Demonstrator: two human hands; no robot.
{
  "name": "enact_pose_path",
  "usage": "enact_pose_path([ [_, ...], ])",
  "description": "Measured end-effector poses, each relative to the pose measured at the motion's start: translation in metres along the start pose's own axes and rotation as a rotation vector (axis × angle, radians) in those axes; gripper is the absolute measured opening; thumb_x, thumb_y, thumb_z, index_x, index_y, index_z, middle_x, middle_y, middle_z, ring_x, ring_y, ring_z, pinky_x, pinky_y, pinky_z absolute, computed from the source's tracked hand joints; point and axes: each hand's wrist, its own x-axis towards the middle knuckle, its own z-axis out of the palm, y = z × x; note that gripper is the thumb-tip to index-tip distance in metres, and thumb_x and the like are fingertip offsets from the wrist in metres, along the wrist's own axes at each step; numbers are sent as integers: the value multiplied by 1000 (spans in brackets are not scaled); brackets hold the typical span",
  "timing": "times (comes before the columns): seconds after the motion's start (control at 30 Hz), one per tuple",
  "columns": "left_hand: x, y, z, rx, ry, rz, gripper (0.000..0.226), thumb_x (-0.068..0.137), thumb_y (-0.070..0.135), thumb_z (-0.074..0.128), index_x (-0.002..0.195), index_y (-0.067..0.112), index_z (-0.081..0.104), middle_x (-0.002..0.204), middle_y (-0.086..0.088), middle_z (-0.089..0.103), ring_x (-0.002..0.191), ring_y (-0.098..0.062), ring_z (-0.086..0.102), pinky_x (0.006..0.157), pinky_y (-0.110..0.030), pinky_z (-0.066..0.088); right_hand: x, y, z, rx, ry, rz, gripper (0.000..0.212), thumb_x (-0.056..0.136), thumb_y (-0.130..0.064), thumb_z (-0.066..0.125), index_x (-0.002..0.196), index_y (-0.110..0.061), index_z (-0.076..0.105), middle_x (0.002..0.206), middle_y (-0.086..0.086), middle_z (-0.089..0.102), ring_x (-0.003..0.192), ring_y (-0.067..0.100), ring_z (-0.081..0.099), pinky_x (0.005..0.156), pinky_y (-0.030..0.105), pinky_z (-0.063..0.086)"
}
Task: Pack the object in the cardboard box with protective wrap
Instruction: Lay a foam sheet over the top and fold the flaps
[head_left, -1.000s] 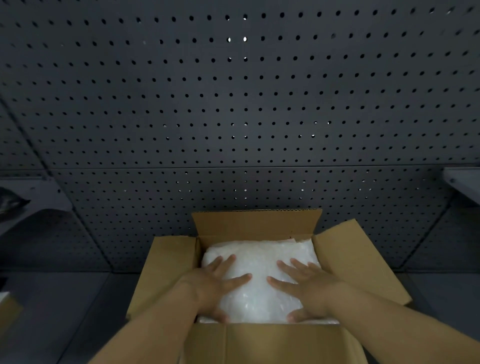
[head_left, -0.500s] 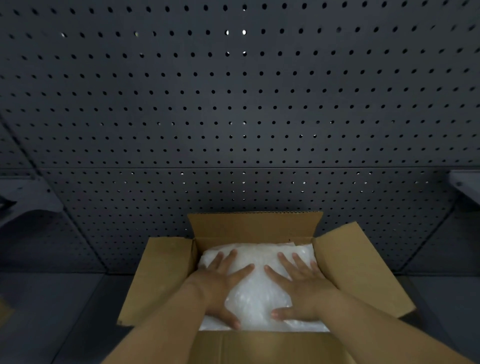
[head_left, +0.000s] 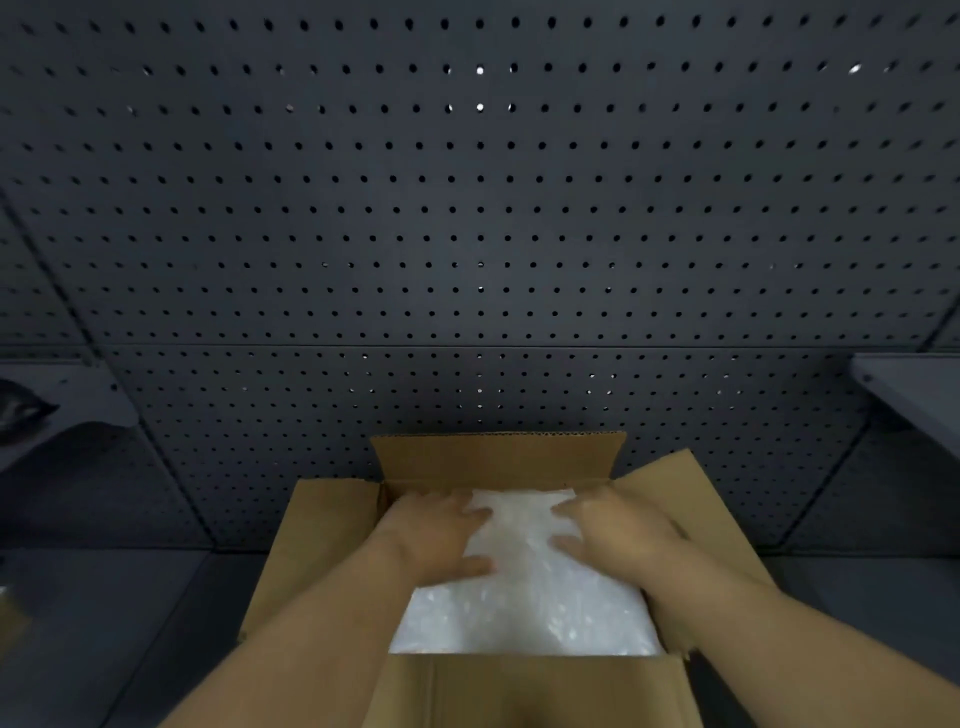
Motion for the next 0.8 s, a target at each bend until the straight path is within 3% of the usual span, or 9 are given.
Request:
enact_pose_path([
  [0.07, -3, 0, -19, 30, 159, -3, 64, 96, 57, 32, 150, 24, 24, 157, -4, 24, 140, -26, 27, 112, -40, 28, -10, 10, -18, 45, 247, 102, 40, 96, -37, 43, 132, -24, 55, 132, 1, 57, 118, 21, 52, 92, 33, 49],
  [0.13, -3, 0, -32, 66, 251, -18, 60, 98, 52, 31, 150, 21, 25, 158, -4, 21, 144, -25, 20, 116, -40, 20, -22, 24, -30, 92, 394, 234, 38, 96, -30, 43, 132, -21, 54, 134, 1, 54, 121, 21, 48, 94, 33, 46],
  [0.2, -3, 0, -37, 97, 263, -63, 61, 99, 50, 29, 151, 21, 18, 160, -2, 11, 147, -24, 10, 119, -40, 10, -33, 35, -37, 116, 359, 385, 45, 97, -25, 40, 142, -19, 40, 144, 5, 42, 128, 24, 41, 98, 36, 42],
  [0.27, -2, 0, -37, 101, 220, -117, 63, 99, 50, 27, 153, 21, 11, 162, -2, 1, 148, -24, 3, 120, -41, 5, -41, 41, -44, 224, 202, 529, 55, 97, -20, 38, 149, -14, 22, 150, 10, 32, 131, 28, 37, 102, 39, 40],
  [0.33, 0, 0, -36, 95, 168, -153, 64, 99, 50, 26, 153, 22, 5, 162, -2, -6, 149, -24, -2, 120, -43, 2, -45, 41, -49, 384, 119, 597, 57, 97, -22, 40, 149, -9, 20, 147, 12, 37, 127, 29, 45, 100, 36, 43],
  [0.47, 4, 4, -37, 59, 178, -219, 65, 99, 49, 27, 153, 21, 6, 162, -2, -1, 149, -23, 1, 119, -43, 3, -47, 33, -54, 473, 207, 587, 50, 99, -28, 39, 143, -5, 33, 141, 13, 46, 122, 28, 51, 95, 33, 45],
  [0.6, 5, 5, -41, 9, 175, -276, 66, 99, 52, 27, 153, 20, 9, 162, 0, 3, 148, -23, 3, 118, -43, 4, -47, 18, -59, 564, 323, 502, 41, 100, -33, 39, 122, -5, 57, 124, 11, 61, 109, 26, 58, 91, 32, 48],
  [0.7, 5, 5, -43, 9, 161, -297, 65, 99, 50, 27, 153, 20, 9, 162, 0, 3, 149, -23, 2, 119, -44, 4, -43, 0, -52, 601, 280, 376, 44, 99, -31, 44, 138, -11, 48, 142, 5, 50, 127, 22, 49, 102, 30, 40],
  [0.8, 5, 4, -45, 27, 139, -302, 62, 101, 47, 25, 153, 19, 7, 162, 0, 1, 149, -23, 1, 119, -44, 4, -37, -10, -33, 498, 161, 228, 37, 101, -26, 38, 134, -18, 53, 140, 2, 53, 125, 19, 50, 104, 31, 41],
])
